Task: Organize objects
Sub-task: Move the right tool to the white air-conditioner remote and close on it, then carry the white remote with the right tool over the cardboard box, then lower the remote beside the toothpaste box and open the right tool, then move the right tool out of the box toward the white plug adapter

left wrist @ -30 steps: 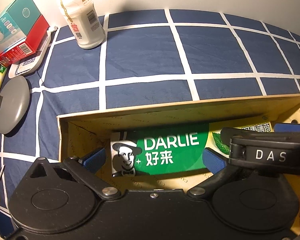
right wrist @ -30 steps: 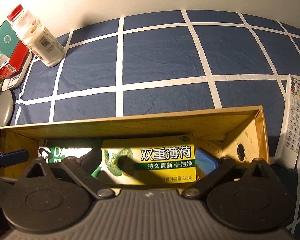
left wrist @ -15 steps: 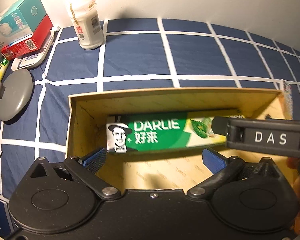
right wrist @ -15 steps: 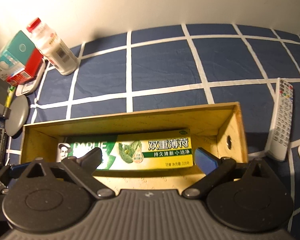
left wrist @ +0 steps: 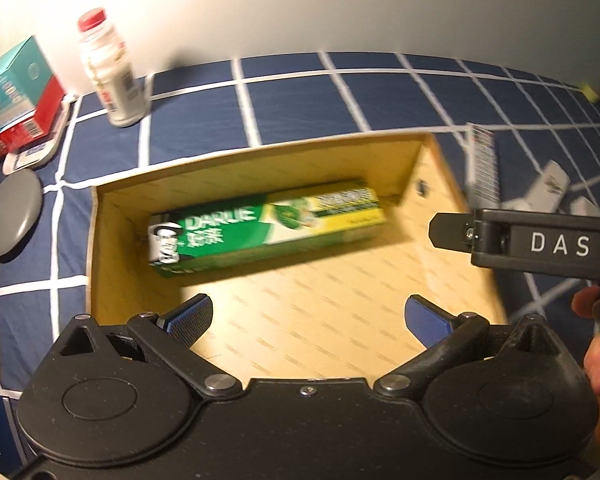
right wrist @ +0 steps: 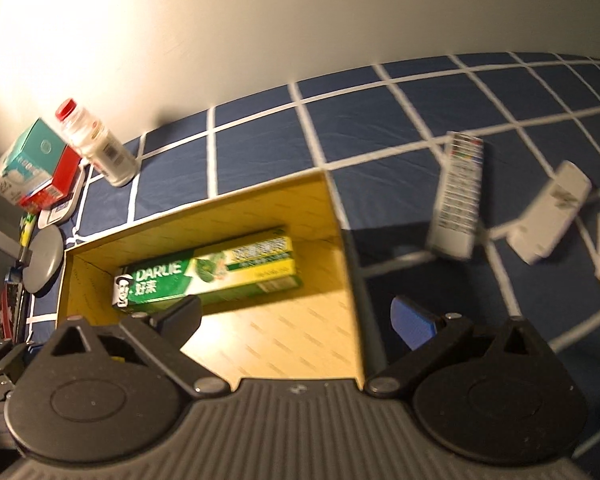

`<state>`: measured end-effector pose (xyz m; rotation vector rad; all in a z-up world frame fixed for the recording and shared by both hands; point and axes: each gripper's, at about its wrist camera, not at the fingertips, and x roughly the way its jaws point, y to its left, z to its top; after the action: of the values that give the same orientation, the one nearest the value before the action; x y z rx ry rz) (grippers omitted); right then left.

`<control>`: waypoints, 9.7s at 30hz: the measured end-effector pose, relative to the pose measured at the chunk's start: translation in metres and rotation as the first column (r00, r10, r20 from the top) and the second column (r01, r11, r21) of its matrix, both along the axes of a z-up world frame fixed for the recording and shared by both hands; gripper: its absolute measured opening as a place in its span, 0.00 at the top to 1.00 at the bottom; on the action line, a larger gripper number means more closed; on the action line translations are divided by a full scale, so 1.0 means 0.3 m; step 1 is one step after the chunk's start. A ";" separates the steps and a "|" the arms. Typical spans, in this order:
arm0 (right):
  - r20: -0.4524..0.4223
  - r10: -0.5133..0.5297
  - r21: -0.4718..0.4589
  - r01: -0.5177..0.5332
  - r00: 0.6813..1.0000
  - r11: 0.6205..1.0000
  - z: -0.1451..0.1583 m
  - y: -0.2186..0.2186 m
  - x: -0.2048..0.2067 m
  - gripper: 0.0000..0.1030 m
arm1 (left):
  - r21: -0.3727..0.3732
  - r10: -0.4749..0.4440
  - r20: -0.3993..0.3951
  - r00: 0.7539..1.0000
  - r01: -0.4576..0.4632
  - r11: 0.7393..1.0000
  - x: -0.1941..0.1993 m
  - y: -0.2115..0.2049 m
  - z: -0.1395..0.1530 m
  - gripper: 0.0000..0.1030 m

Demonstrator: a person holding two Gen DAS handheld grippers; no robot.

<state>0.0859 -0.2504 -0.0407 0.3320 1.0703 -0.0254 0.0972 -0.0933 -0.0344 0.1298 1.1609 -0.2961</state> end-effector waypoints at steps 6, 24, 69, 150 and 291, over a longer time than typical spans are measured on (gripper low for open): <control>0.013 -0.062 -0.015 0.062 0.998 0.998 0.032 -0.109 -0.146 0.01 | -0.016 -0.058 0.007 0.998 0.058 0.998 -0.104 -0.090 0.021 0.00; 0.008 -0.258 -0.048 0.258 0.966 0.965 0.075 -0.401 -0.506 0.01 | -0.058 -0.243 0.010 0.970 0.244 0.968 -0.338 -0.361 0.040 0.00; -0.355 -0.669 0.074 0.733 0.653 0.676 -0.454 -0.689 -0.701 0.03 | -0.059 -0.717 -0.331 0.613 0.745 0.664 -0.364 -0.885 -0.486 0.01; -0.023 0.077 0.050 -0.076 0.997 0.996 0.050 0.042 -0.260 0.32 | -0.073 0.003 -0.029 1.000 -0.005 0.997 -0.242 -0.079 0.027 0.23; 0.008 0.117 0.005 -0.117 0.993 0.993 0.090 -0.497 -0.227 0.00 | -0.059 0.125 -0.040 0.991 -0.127 0.990 -0.243 -0.429 0.012 0.00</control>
<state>0.0178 -0.3996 -0.0137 0.2733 1.0804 0.0831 0.0242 -0.2221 -0.0308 -0.0034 1.1891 -0.2231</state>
